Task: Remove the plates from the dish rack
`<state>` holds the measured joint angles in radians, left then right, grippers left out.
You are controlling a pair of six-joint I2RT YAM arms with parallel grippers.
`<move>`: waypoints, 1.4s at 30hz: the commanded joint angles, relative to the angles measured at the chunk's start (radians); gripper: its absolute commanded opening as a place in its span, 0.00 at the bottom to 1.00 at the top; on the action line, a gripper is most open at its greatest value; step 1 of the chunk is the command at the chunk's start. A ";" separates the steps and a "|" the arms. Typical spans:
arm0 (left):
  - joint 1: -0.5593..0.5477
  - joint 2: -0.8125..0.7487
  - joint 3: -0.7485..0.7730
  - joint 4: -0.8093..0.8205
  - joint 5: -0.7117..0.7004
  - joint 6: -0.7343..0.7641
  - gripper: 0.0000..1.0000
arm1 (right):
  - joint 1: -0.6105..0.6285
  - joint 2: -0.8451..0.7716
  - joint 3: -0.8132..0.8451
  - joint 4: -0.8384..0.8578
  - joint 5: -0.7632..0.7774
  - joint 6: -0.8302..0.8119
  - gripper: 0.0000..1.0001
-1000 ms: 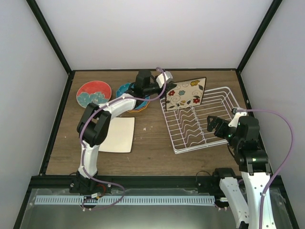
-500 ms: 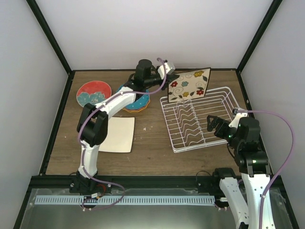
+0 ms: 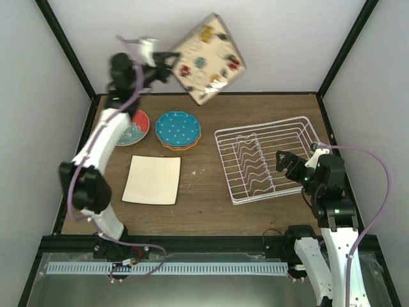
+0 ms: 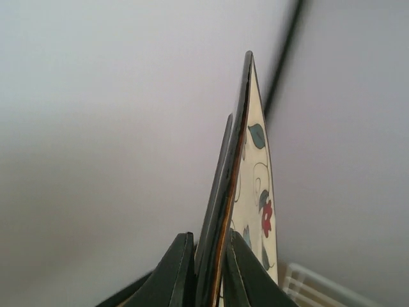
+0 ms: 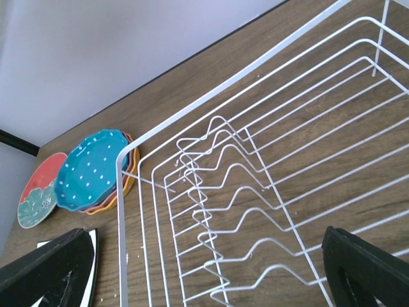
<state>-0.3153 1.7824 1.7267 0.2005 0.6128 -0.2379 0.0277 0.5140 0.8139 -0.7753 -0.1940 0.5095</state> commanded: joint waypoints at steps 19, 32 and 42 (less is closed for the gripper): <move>0.763 -1.059 -0.979 -0.500 0.078 -0.652 0.04 | -0.005 0.249 0.052 0.171 -0.094 -0.090 1.00; 0.778 -1.242 -1.166 -0.754 0.120 -0.497 0.04 | -0.005 0.252 0.057 0.131 -0.109 -0.104 1.00; 0.778 -1.242 -1.243 -0.783 0.084 -0.481 0.04 | -0.005 0.245 0.059 0.120 -0.101 -0.101 1.00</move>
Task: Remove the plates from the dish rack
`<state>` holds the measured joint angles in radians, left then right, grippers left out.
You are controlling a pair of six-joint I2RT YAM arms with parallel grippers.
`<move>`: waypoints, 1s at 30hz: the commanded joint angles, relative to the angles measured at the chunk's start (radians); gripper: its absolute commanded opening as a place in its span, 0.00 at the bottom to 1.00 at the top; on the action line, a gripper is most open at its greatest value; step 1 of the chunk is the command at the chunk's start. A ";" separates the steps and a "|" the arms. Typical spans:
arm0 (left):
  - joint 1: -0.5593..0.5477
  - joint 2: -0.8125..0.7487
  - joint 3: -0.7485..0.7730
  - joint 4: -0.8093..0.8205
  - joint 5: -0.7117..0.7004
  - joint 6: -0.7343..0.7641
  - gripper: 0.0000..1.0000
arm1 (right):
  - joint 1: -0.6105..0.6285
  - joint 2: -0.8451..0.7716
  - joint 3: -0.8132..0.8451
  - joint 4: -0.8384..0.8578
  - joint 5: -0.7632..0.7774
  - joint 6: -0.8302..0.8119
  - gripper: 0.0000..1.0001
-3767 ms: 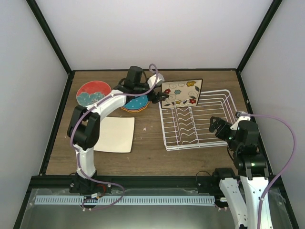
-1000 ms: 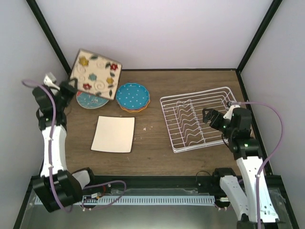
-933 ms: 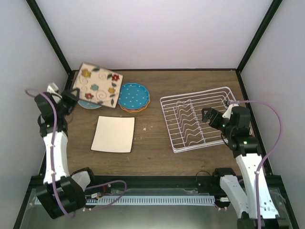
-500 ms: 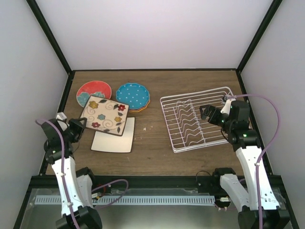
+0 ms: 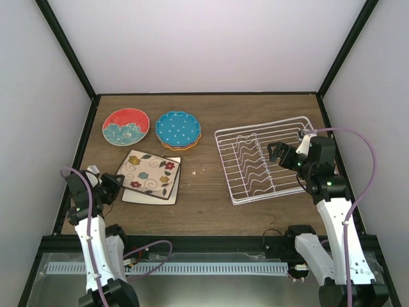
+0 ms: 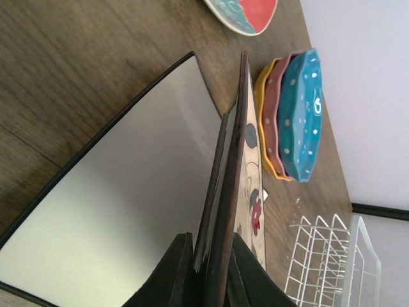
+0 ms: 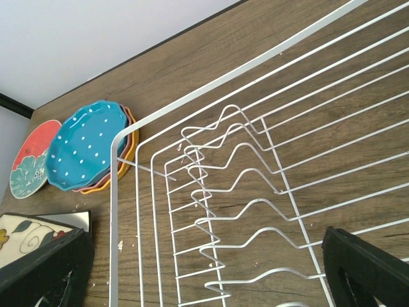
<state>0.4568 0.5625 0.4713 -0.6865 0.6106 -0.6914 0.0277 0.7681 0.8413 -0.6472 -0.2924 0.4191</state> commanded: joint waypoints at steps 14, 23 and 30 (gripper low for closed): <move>0.006 0.022 -0.020 0.054 0.020 -0.011 0.42 | -0.005 -0.014 0.023 0.000 0.010 0.011 1.00; 0.006 0.092 -0.024 0.027 0.015 0.027 0.56 | -0.005 -0.012 0.010 0.010 0.012 0.018 1.00; 0.005 0.199 0.013 -0.075 0.009 0.059 0.61 | -0.005 -0.008 0.000 -0.001 0.005 0.008 1.00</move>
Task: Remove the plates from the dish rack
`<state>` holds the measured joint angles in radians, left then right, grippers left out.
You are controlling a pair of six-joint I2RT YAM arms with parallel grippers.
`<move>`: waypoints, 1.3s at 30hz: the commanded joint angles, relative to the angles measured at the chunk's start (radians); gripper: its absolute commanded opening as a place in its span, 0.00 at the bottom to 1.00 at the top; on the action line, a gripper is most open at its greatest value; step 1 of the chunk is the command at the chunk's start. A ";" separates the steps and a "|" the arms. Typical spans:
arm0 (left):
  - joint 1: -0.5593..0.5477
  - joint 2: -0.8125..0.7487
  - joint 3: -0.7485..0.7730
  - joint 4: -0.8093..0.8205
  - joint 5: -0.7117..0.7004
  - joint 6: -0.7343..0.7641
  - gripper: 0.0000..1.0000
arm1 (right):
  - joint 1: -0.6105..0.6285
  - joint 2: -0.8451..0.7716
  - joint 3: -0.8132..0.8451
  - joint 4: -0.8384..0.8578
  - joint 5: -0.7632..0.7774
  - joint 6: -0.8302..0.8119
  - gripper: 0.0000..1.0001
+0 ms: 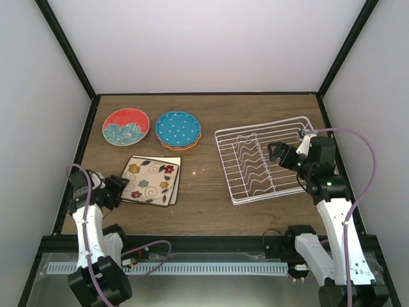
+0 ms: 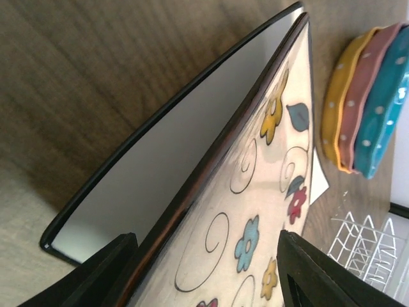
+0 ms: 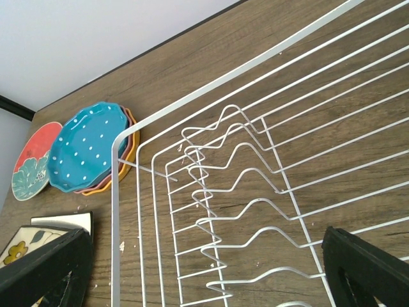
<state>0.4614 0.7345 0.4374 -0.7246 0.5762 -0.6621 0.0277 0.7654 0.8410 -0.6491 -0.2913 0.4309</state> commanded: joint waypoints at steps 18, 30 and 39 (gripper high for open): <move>-0.014 0.197 0.017 -0.029 0.040 0.020 0.67 | -0.005 -0.071 -0.046 -0.039 0.009 0.007 1.00; -0.049 0.264 0.012 0.052 0.051 -0.031 0.81 | -0.005 -0.129 -0.061 -0.072 0.022 0.024 1.00; -0.057 0.309 0.017 0.038 0.050 -0.031 0.94 | -0.005 -0.176 -0.071 -0.102 0.034 0.033 1.00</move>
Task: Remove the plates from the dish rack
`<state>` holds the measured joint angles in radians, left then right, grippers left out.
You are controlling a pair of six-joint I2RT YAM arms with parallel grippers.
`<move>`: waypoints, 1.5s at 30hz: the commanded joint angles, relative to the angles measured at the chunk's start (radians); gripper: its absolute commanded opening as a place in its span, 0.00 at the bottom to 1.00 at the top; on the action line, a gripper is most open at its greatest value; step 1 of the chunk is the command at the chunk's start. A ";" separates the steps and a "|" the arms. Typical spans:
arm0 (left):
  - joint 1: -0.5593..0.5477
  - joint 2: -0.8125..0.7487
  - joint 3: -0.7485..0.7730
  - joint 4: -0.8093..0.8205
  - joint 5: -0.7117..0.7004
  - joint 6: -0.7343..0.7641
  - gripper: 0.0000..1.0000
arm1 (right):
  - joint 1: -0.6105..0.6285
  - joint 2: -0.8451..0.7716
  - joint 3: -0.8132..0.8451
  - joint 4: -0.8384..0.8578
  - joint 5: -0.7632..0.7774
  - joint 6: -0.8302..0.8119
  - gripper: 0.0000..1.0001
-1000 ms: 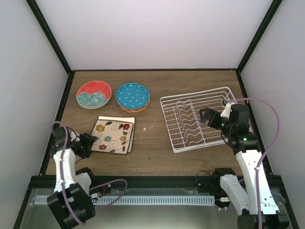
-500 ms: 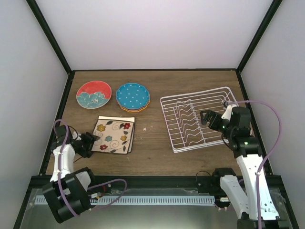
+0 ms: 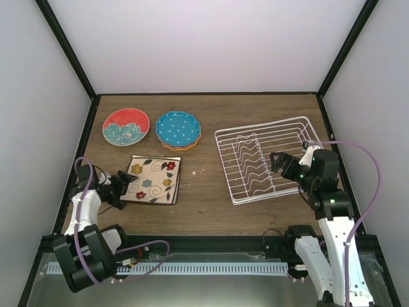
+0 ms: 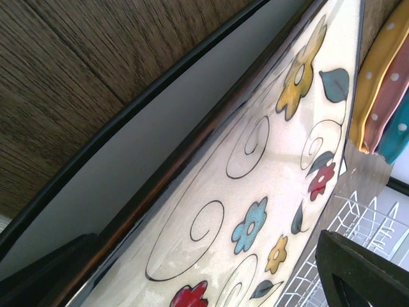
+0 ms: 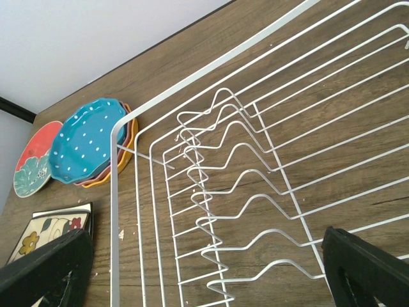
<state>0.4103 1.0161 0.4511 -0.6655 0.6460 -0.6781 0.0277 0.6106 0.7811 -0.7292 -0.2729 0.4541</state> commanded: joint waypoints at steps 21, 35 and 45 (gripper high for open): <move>-0.005 0.123 0.181 -0.195 -0.157 0.056 1.00 | -0.005 -0.031 -0.024 -0.021 0.024 0.000 1.00; -0.019 0.184 0.242 -0.256 -0.219 0.092 1.00 | -0.005 -0.050 -0.044 -0.022 0.029 0.010 1.00; -0.039 0.207 0.283 -0.277 -0.250 0.104 1.00 | -0.005 -0.035 -0.041 -0.010 0.024 0.008 1.00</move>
<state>0.3809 1.2240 0.6880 -0.9295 0.3939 -0.5838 0.0277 0.5671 0.7311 -0.7547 -0.2527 0.4644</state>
